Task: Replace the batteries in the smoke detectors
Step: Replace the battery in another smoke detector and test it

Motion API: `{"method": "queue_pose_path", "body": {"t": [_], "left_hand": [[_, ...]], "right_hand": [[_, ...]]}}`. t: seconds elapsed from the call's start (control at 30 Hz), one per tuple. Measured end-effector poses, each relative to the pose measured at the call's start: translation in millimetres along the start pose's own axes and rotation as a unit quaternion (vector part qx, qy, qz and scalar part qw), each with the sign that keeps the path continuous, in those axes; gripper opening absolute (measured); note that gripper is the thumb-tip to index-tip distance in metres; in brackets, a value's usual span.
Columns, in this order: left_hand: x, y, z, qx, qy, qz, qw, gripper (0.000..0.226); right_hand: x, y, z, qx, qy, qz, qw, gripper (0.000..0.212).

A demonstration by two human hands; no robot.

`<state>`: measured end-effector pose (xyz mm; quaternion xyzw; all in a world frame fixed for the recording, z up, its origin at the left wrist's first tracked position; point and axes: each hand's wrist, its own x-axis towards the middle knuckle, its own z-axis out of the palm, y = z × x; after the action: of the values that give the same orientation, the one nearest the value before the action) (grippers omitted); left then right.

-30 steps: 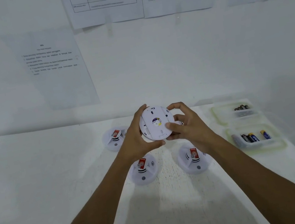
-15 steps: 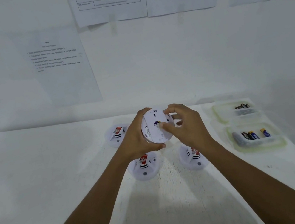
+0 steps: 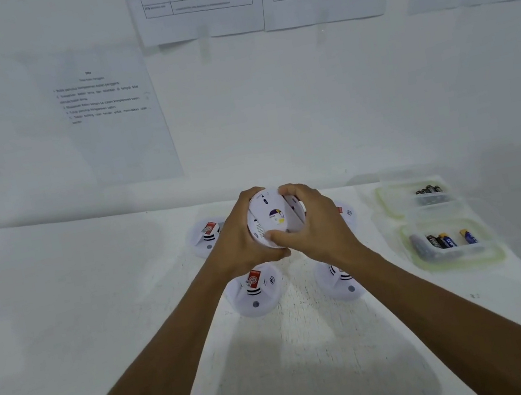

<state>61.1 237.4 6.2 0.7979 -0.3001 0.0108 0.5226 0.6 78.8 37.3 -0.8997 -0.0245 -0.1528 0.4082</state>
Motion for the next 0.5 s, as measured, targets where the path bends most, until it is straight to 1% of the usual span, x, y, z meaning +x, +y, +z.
{"method": "queue_pose_path", "body": {"t": [0.07,0.17,0.23,0.3,0.37,0.4,0.43,0.5], "left_hand": [[0.2,-2.0,-0.2,0.003,0.008,0.016,1.0,0.085],[2.4,-1.9,2.0,-0.001,0.015,0.018,1.0,0.081],[4.6,-2.7,6.9,-0.013,0.022,-0.001,1.0,0.082],[7.2,-5.8,6.8,-0.028,0.032,-0.029,0.999,0.091],[5.5,-11.3,1.2,0.002,0.017,-0.034,0.999,0.093],[4.9,-14.0,-3.3,0.019,0.014,-0.031,0.999,0.096],[4.0,-17.8,-8.0,0.031,0.015,-0.029,0.999,0.095],[2.6,-29.9,-16.8,0.043,0.025,-0.028,0.998,0.079]], "right_hand": [[2.8,3.1,-0.6,-0.033,0.006,-0.025,0.999,0.076],[7.8,5.5,2.0,-0.101,0.023,-0.045,0.994,0.076],[9.0,3.8,3.3,-0.124,0.021,-0.053,0.991,0.075],[9.4,1.3,3.9,-0.126,0.013,-0.059,0.99,0.071],[10.1,-1.3,3.5,-0.089,-0.002,-0.056,0.994,0.061],[11.7,-2.0,1.9,-0.065,-0.009,-0.056,0.996,0.053],[14.3,-1.6,-0.7,-0.042,-0.011,-0.06,0.997,0.043],[24.9,6.8,-8.1,-0.004,0.002,-0.06,0.998,0.026]]}}
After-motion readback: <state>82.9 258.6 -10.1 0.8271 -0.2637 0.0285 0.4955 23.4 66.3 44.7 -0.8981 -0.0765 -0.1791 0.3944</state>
